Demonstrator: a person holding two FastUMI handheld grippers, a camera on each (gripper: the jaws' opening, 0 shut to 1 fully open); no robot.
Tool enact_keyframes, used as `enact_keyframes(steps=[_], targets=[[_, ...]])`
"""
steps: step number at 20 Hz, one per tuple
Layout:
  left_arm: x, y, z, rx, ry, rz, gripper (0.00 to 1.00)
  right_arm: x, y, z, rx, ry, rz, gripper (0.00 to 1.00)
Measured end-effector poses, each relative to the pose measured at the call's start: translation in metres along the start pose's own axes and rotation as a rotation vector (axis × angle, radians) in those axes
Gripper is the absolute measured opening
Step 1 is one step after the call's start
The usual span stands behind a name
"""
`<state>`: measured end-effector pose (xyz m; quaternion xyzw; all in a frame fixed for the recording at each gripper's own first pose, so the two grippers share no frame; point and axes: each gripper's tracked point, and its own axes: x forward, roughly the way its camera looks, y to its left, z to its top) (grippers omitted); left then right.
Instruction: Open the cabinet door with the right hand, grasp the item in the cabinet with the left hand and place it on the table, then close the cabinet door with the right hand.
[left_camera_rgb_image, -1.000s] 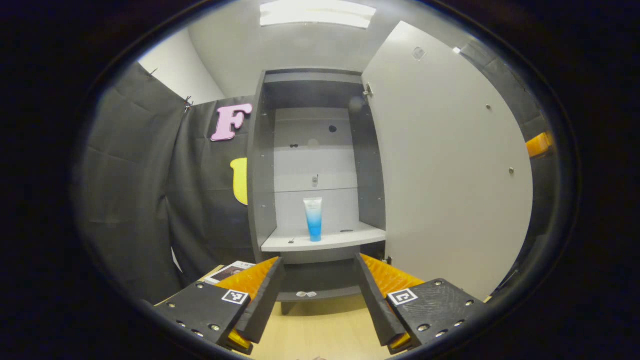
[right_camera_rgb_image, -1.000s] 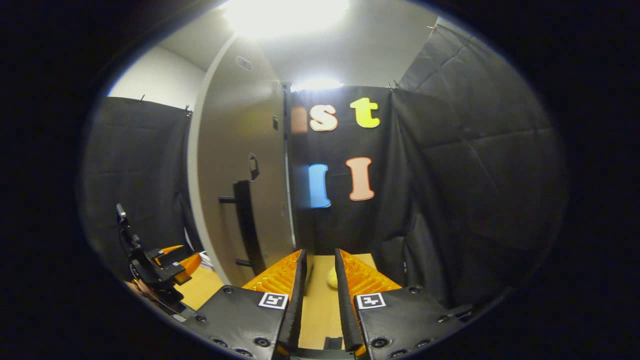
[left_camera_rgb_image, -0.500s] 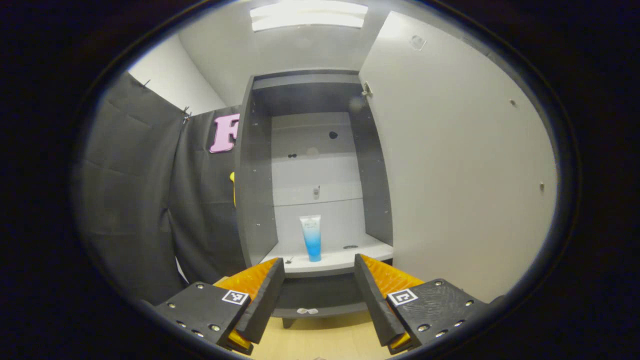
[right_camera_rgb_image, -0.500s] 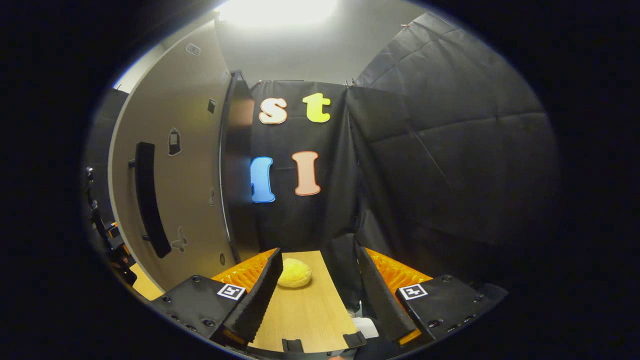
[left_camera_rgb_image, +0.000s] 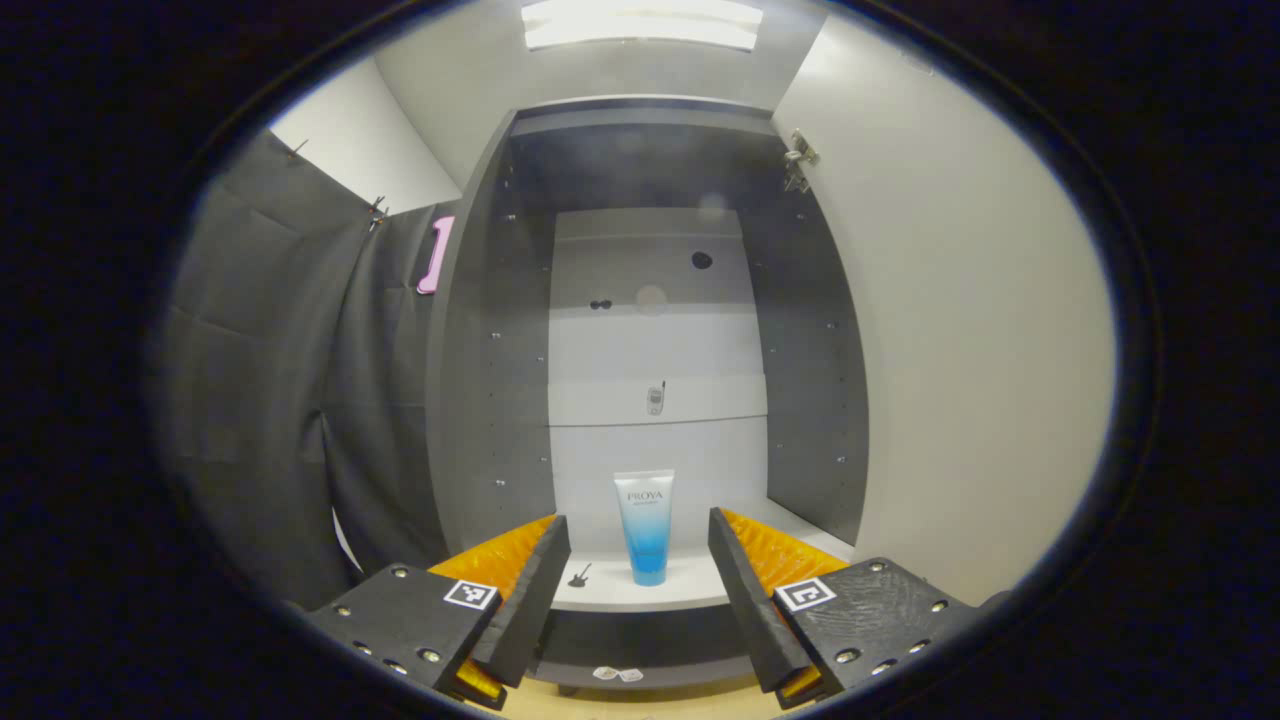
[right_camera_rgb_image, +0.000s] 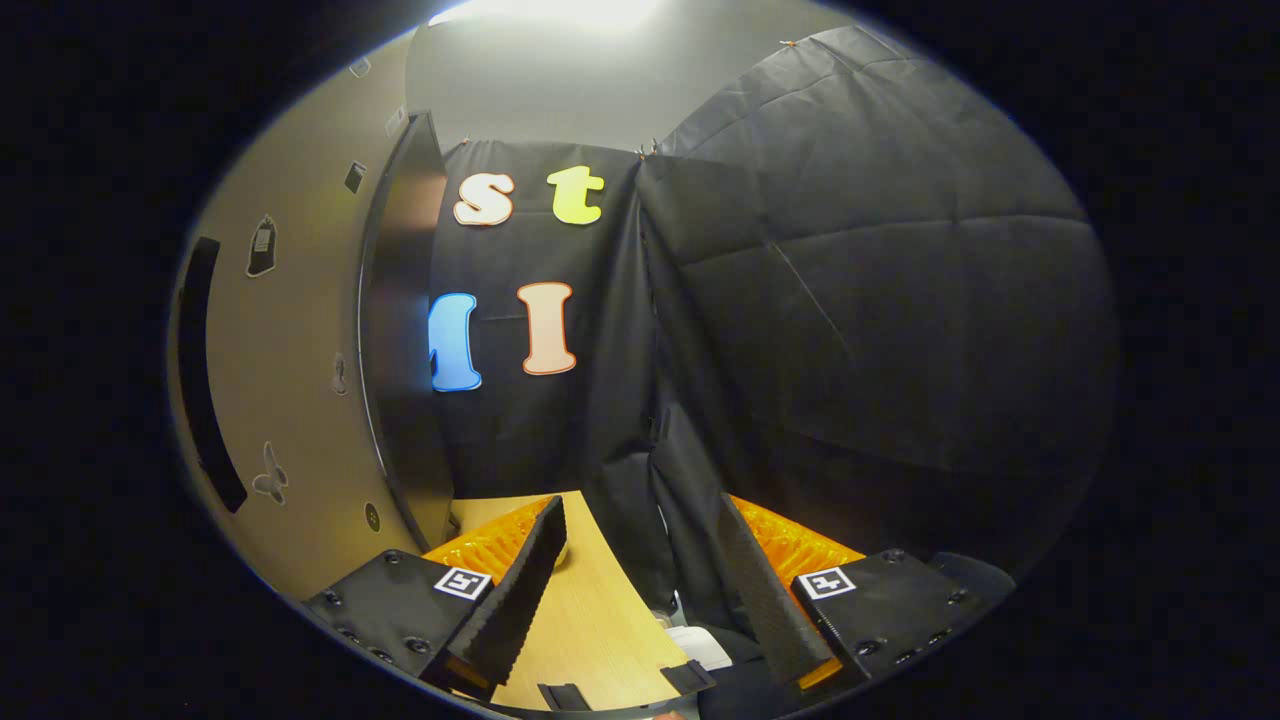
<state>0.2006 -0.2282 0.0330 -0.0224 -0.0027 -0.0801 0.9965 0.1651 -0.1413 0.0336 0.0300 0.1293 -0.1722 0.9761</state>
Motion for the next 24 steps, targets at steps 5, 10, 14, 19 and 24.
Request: enact_keyframes(steps=[5, 10, 14, 19, 24], targets=[[0.041, -0.003, -0.015, -0.004, 0.021, -0.016, 0.84, 0.005, -0.004, -0.002, -0.004, 0.013, -0.075, 0.92], [0.081, -0.009, -0.039, -0.005, 0.055, -0.026, 0.83, 0.012, -0.004, -0.007, -0.015, 0.037, -0.121, 0.92], [0.102, -0.011, -0.056, -0.005, 0.09, -0.03, 0.85, 0.016, 0.0, -0.014, -0.034, 0.059, -0.138, 0.93], [0.117, -0.01, -0.064, -0.014, 0.095, -0.033, 0.7, 0.023, 0.007, -0.016, -0.05, 0.069, -0.137, 0.95], [0.103, -0.011, -0.059, -0.027, 0.098, -0.055, 0.49, 0.025, 0.011, -0.018, -0.07, 0.074, -0.116, 0.97]])
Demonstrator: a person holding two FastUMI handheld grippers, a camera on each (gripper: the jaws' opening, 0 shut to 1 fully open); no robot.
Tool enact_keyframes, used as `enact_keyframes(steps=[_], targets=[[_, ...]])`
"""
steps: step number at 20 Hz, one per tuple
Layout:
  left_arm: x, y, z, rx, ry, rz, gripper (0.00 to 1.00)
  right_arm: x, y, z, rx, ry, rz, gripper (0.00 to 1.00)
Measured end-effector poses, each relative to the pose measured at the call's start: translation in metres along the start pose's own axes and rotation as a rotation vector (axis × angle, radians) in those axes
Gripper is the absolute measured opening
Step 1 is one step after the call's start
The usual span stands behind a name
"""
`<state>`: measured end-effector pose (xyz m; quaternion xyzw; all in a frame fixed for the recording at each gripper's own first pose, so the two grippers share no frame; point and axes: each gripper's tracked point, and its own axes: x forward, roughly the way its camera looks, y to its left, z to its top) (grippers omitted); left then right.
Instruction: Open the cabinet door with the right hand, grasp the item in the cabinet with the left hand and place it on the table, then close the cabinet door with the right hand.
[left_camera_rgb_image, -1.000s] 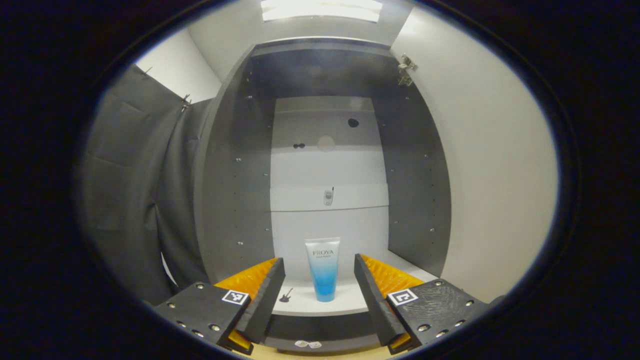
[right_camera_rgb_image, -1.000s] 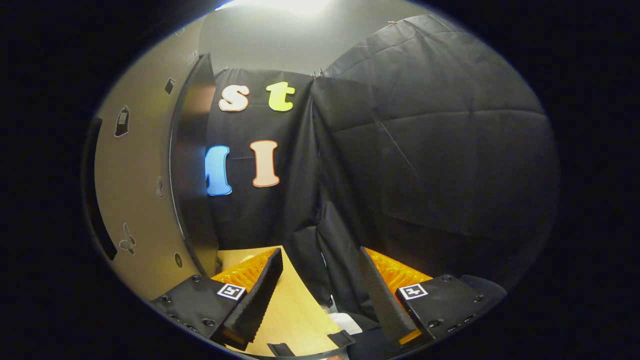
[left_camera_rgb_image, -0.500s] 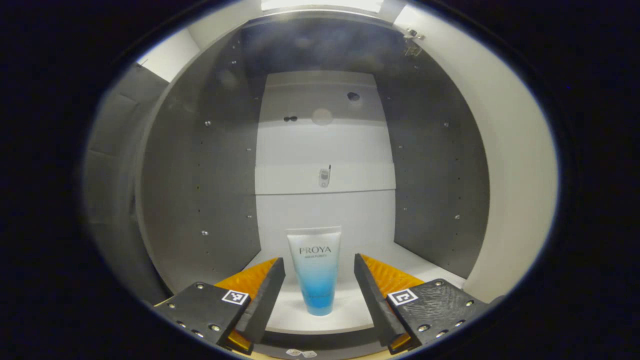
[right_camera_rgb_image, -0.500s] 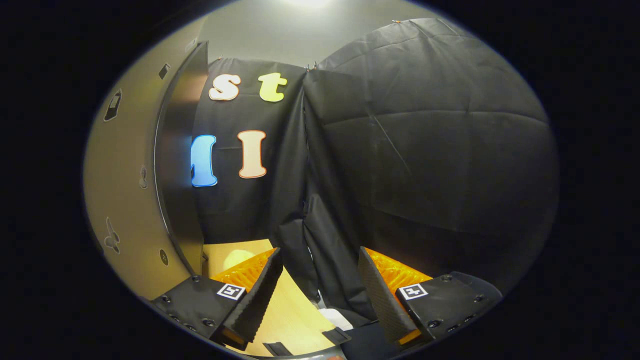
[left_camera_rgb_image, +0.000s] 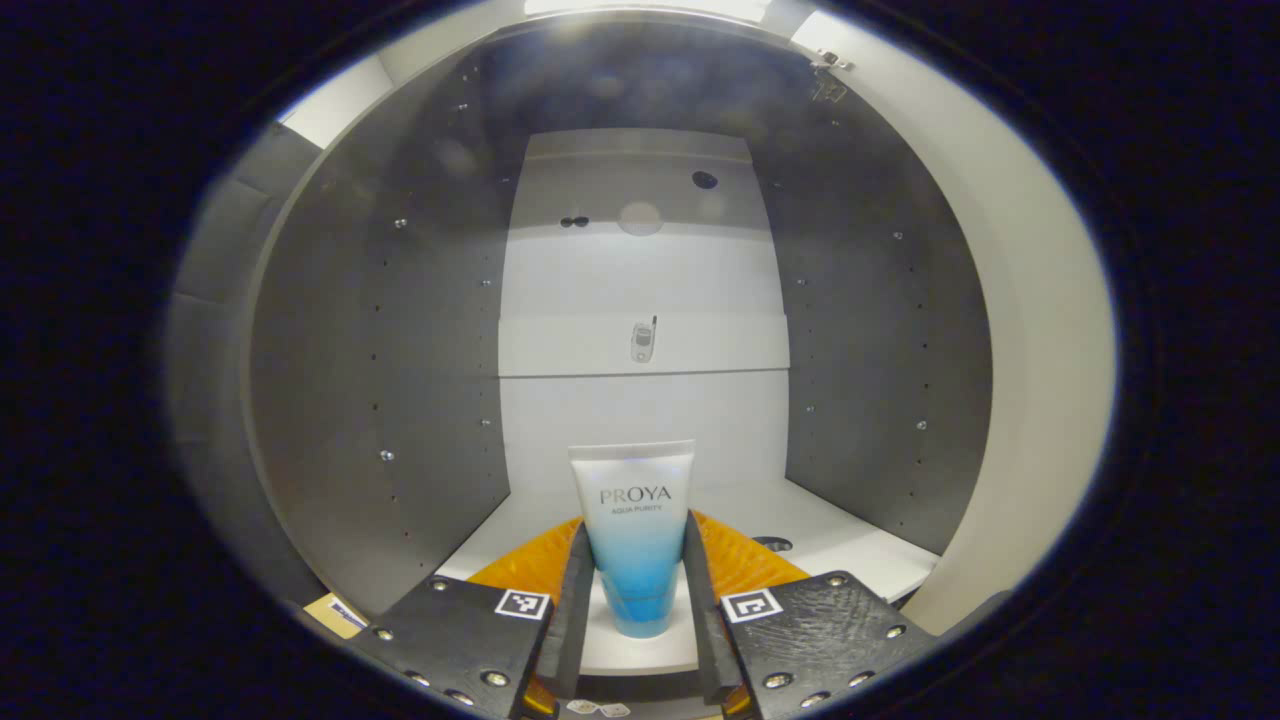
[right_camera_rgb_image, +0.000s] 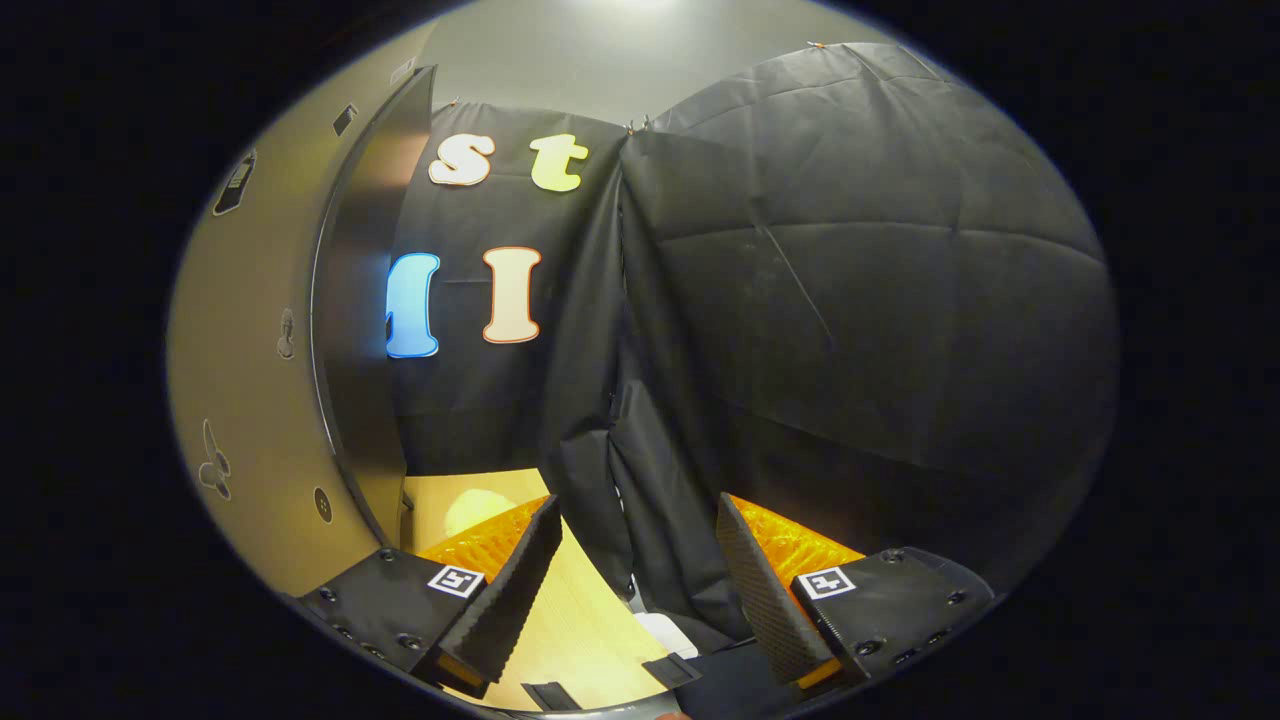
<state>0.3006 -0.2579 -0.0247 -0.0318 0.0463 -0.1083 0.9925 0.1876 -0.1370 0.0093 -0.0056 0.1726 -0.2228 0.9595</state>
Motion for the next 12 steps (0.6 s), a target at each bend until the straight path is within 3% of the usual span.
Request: enact_keyframes(steps=[5, 6, 12], targets=[[-0.017, 0.006, 0.012, -0.01, -0.05, 0.011, 0.45, 0.002, 0.004, -0.001, -0.004, -0.004, 0.037, 0.98], [-0.024, 0.009, 0.014, -0.009, -0.06, 0.016, 0.51, 0.002, 0.004, -0.001, -0.003, -0.006, 0.047, 0.97], [-0.067, 0.028, 0.022, 0.005, -0.085, 0.047, 0.51, 0.001, 0.007, 0.0, 0.008, -0.019, 0.109, 0.97]])
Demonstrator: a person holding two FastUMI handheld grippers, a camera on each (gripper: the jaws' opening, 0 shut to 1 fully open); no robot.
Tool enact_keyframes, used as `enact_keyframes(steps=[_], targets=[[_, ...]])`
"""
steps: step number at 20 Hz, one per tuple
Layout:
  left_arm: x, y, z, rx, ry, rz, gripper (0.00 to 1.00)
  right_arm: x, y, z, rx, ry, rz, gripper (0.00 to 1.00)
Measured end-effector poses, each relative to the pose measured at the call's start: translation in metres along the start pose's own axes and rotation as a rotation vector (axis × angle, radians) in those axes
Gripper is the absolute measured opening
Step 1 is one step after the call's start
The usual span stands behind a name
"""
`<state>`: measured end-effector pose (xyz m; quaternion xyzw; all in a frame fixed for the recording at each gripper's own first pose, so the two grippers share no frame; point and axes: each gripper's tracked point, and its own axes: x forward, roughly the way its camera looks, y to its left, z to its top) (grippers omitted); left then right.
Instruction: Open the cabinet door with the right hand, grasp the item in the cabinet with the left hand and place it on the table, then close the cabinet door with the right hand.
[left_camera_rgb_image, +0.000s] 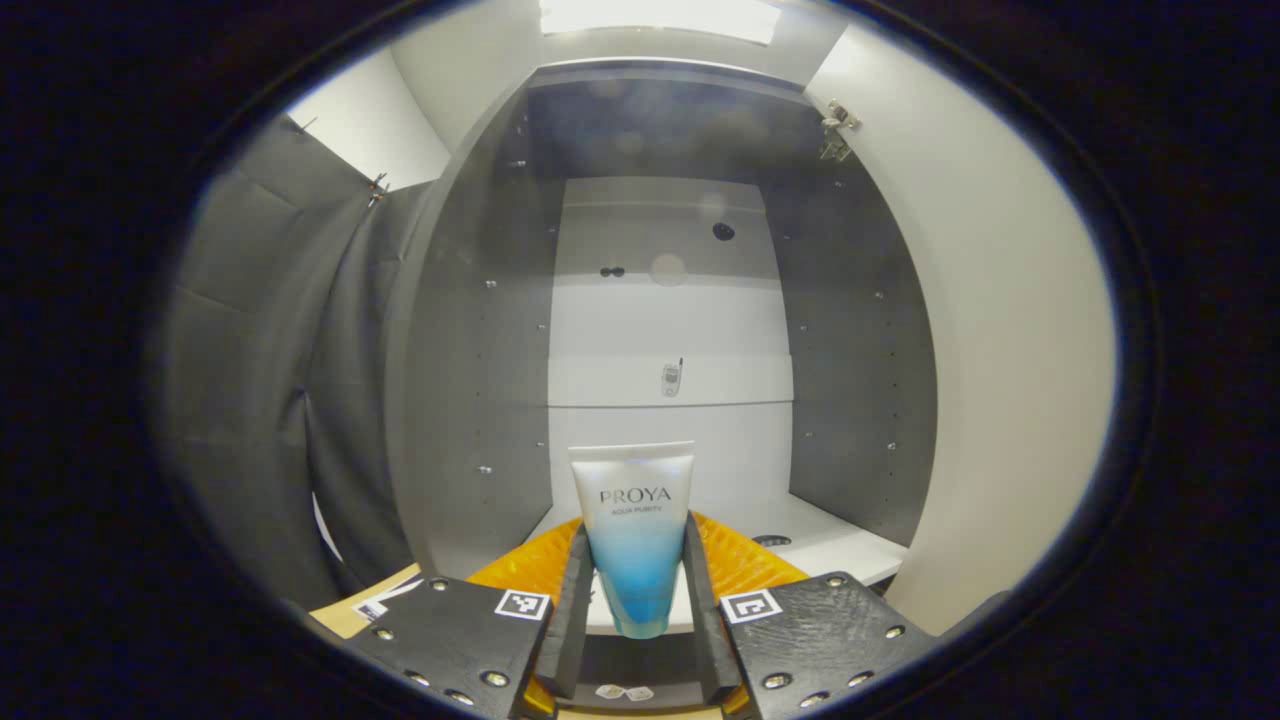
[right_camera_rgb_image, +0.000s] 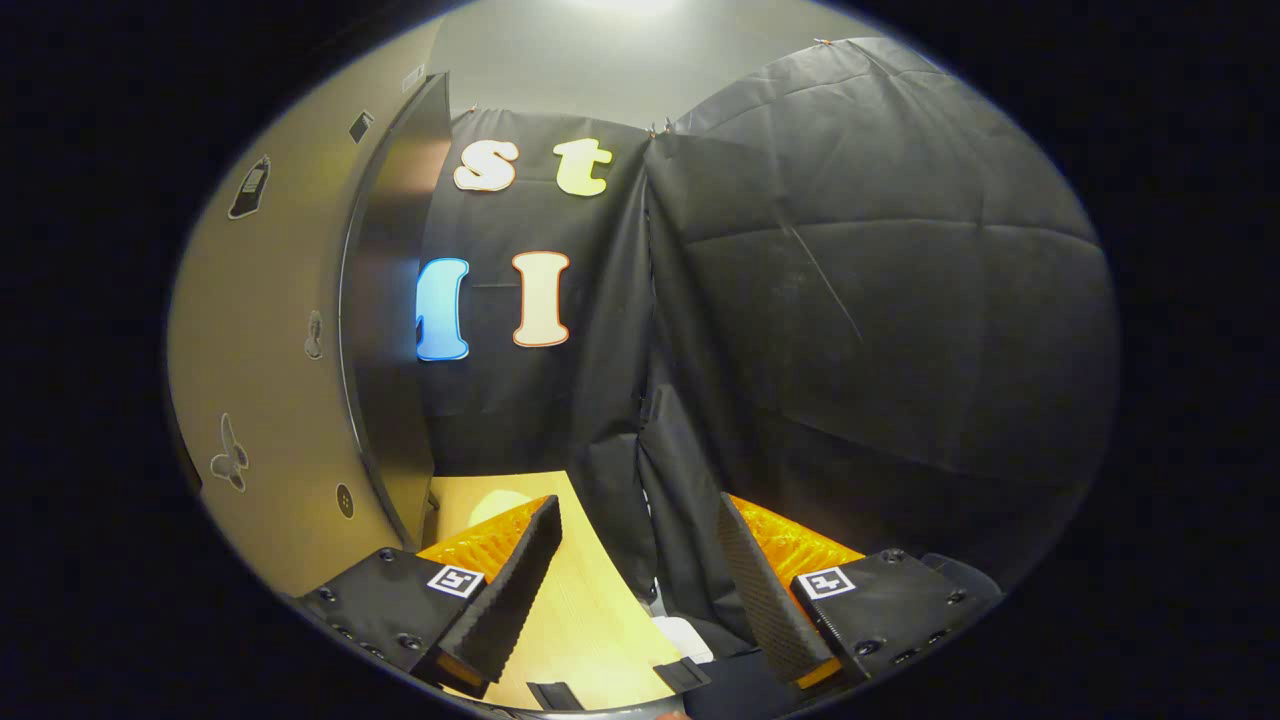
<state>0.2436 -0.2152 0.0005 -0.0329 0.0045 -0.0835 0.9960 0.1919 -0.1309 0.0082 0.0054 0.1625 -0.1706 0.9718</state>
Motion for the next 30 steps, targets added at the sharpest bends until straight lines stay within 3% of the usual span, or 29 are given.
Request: enact_keyframes(steps=[3, 4, 11, 15, 16, 17, 30], targets=[[-0.015, 0.005, 0.004, 0.015, -0.007, 0.011, 0.44, -0.003, 0.001, -0.001, 0.007, -0.007, 0.034, 0.97], [-0.027, 0.009, 0.002, 0.019, -0.012, 0.016, 0.47, -0.004, 0.002, -0.001, 0.009, -0.01, 0.044, 0.97], [-0.098, 0.028, -0.011, 0.027, -0.003, 0.035, 0.45, -0.006, 0.007, -0.004, 0.003, -0.009, 0.1, 0.98], [-0.131, 0.038, -0.035, 0.024, 0.018, 0.055, 0.44, -0.009, 0.009, -0.005, -0.009, -0.005, 0.13, 0.97], [-0.139, 0.04, -0.041, 0.021, 0.025, 0.059, 0.51, -0.01, 0.009, -0.006, -0.014, 0.0, 0.139, 0.97], [-0.146, 0.042, -0.048, 0.019, 0.031, 0.062, 0.44, -0.011, 0.009, -0.007, -0.016, 0.005, 0.145, 0.97], [-0.212, 0.062, -0.156, 0.006, 0.134, 0.062, 0.48, -0.024, 0.03, -0.035, -0.039, 0.02, 0.2, 0.97]])
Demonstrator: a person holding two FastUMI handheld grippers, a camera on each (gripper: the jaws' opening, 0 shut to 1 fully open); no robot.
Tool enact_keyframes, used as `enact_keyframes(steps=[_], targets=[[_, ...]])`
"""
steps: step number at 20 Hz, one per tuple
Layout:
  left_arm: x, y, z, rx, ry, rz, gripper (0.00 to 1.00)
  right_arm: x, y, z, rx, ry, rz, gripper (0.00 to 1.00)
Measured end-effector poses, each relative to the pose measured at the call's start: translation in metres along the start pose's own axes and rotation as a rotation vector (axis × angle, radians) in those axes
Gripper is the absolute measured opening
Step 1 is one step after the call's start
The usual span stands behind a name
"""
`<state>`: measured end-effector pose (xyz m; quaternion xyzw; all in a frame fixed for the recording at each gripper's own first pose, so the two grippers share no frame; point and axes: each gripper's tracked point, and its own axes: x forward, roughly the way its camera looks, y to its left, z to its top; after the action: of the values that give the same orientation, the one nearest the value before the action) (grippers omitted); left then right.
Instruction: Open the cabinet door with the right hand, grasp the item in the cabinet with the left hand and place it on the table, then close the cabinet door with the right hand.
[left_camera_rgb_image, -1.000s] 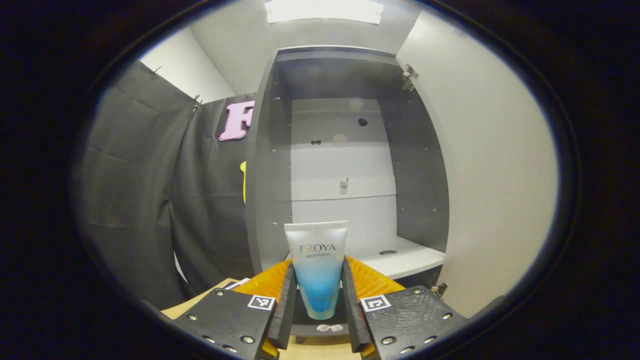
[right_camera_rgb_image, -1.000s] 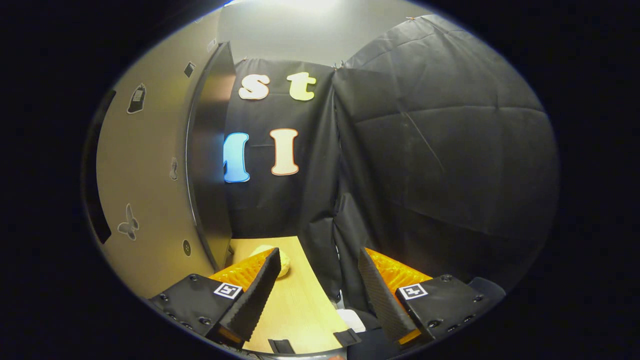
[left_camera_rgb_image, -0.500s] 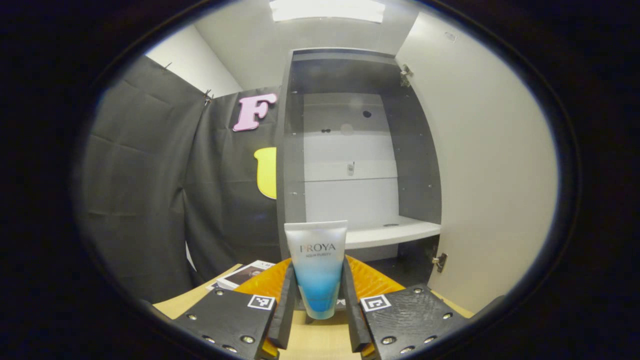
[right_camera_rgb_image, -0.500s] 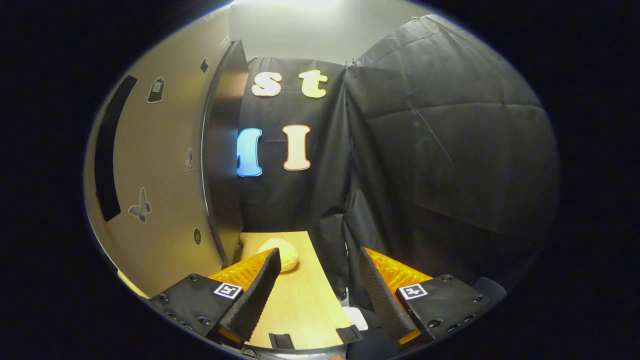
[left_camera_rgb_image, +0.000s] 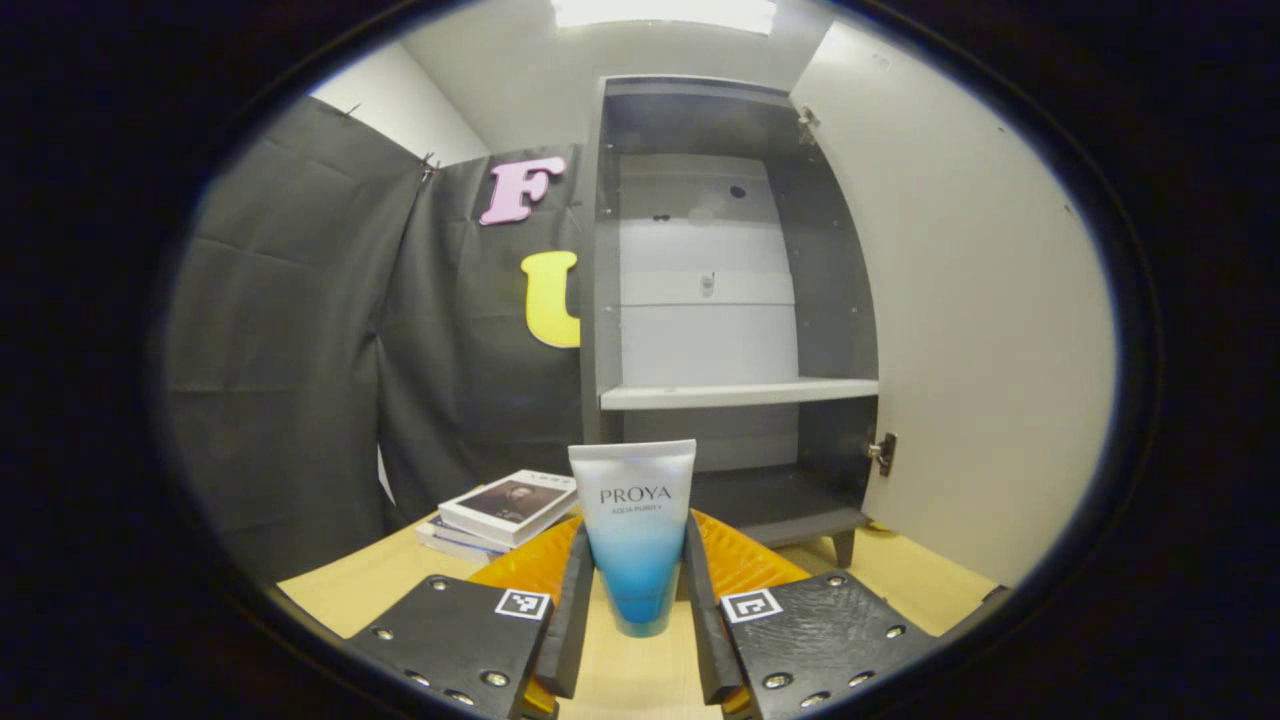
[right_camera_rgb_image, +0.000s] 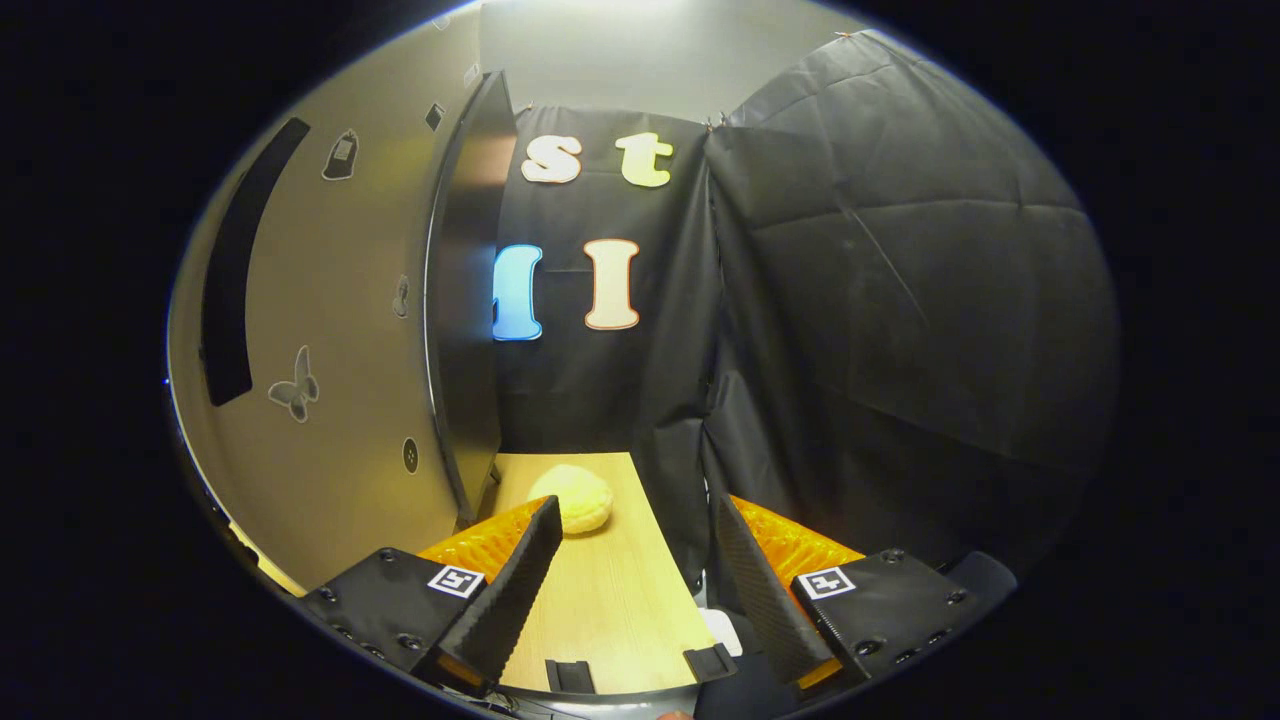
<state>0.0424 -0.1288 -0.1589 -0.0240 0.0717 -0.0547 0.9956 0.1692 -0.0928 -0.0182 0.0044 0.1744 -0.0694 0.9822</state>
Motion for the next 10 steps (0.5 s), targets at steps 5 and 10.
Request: enact_keyframes(steps=[5, 10], targets=[[-0.008, -0.004, -0.06, -0.013, 0.075, -0.032, 0.51, 0.002, 0.011, 0.0, -0.024, -0.003, 0.009, 0.97], [-0.018, -0.007, -0.124, -0.008, 0.175, -0.055, 0.45, 0.007, 0.021, -0.007, -0.07, 0.018, 0.013, 0.97]])
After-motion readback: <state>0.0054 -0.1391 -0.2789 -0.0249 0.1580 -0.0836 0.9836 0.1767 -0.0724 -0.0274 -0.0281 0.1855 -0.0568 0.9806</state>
